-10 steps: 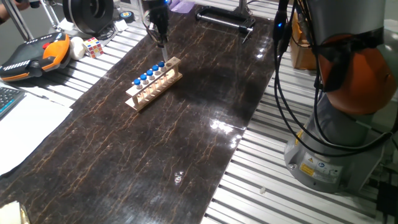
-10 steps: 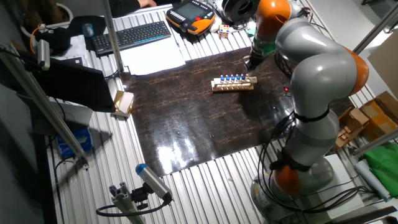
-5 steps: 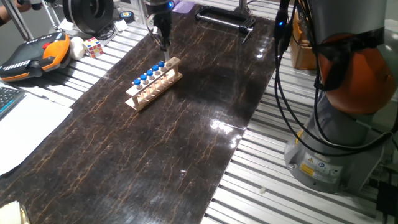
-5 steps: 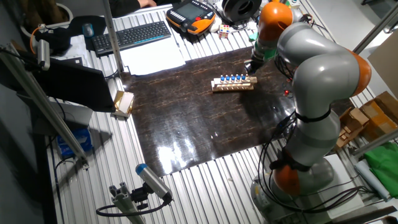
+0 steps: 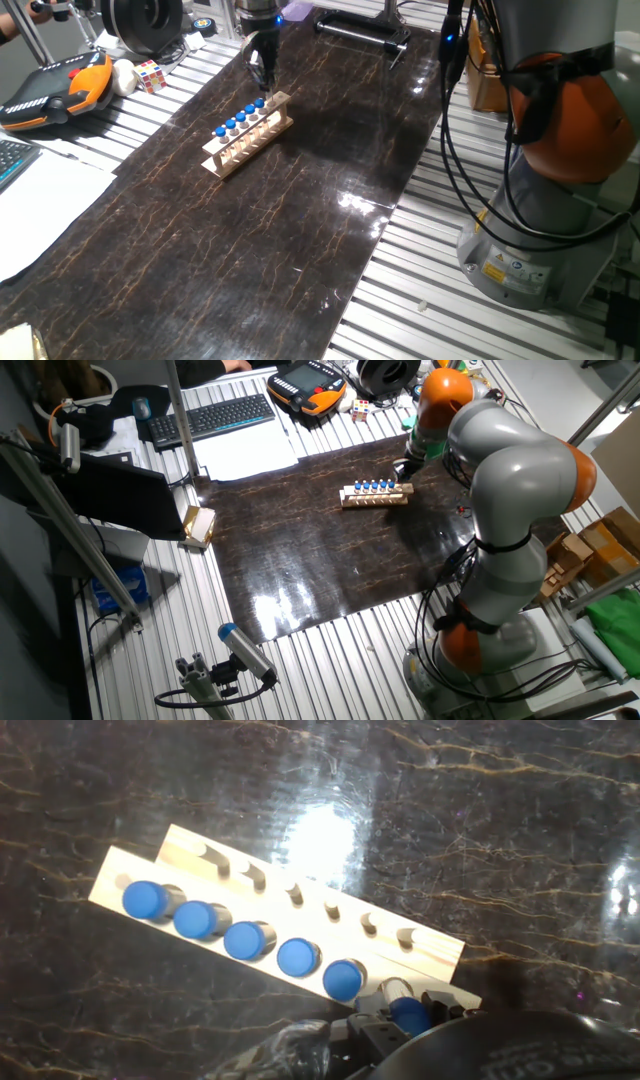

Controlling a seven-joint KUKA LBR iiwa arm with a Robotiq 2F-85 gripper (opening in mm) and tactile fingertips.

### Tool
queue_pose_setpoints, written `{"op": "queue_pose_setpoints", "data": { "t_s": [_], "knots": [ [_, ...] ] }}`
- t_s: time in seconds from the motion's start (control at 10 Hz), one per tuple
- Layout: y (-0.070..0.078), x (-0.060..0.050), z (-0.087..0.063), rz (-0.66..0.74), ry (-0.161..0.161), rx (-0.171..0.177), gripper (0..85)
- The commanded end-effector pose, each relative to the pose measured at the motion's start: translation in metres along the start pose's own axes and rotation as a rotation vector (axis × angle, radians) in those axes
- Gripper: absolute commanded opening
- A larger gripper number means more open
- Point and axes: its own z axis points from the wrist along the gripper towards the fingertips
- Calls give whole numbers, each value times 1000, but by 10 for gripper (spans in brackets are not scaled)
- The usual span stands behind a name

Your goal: Shake the test tube

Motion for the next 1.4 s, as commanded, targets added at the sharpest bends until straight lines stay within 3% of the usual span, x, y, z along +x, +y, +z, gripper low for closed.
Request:
{"op": "queue_pose_setpoints", "data": {
  "t_s": [0.0,0.2,0.6,1.3],
  "knots": [
    [-1,0,2,-1,-2,-2,63],
    [-1,0,8,-9,-1,-6,73],
    [3,0,14,-97,33,-1,103],
    [10,8,21,-108,38,4,153]
  ]
}}
